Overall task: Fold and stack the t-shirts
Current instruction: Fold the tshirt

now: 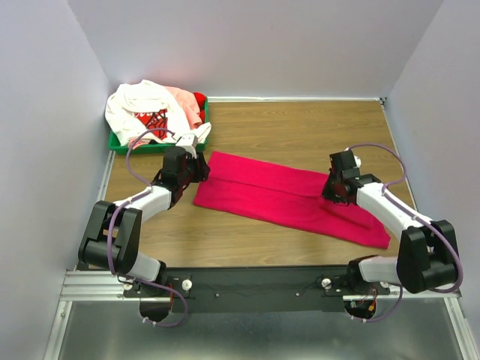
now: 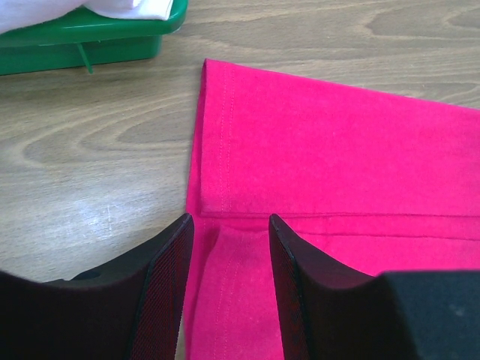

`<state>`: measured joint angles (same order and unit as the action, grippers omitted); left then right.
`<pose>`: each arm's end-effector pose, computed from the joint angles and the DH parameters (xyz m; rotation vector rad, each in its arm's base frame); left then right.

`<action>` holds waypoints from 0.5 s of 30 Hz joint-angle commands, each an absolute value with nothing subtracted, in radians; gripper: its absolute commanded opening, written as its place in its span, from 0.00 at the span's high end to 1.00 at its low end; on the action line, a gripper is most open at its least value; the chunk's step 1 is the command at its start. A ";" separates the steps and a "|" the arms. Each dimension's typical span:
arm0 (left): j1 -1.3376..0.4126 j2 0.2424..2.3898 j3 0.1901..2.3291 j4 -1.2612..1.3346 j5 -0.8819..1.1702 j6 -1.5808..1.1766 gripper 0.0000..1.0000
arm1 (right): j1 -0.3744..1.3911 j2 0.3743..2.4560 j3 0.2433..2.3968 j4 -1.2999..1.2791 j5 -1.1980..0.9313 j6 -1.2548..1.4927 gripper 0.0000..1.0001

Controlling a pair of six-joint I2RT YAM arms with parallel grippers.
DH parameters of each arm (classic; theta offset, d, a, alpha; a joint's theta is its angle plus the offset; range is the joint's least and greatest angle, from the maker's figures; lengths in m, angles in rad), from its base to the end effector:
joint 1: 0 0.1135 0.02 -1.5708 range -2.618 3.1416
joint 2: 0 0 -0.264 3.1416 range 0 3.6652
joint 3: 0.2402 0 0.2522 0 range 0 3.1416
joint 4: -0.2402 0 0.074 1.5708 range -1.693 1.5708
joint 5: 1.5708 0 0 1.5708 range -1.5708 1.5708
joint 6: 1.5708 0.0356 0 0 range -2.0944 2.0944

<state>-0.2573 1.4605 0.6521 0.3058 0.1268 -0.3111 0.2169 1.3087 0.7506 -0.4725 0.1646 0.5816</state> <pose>0.2883 -0.0805 0.1875 0.0224 2.1042 -0.4769 0.2427 0.0475 0.1961 0.5260 2.5273 0.0816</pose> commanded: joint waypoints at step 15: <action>-0.261 1.448 0.640 0.319 0.176 -0.304 0.48 | 0.399 1.212 0.649 -0.630 0.301 0.817 0.99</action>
<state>-0.2573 1.4605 0.6521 0.3058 0.1505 -0.3111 0.3683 1.2503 0.6842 -0.5644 0.2485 0.7341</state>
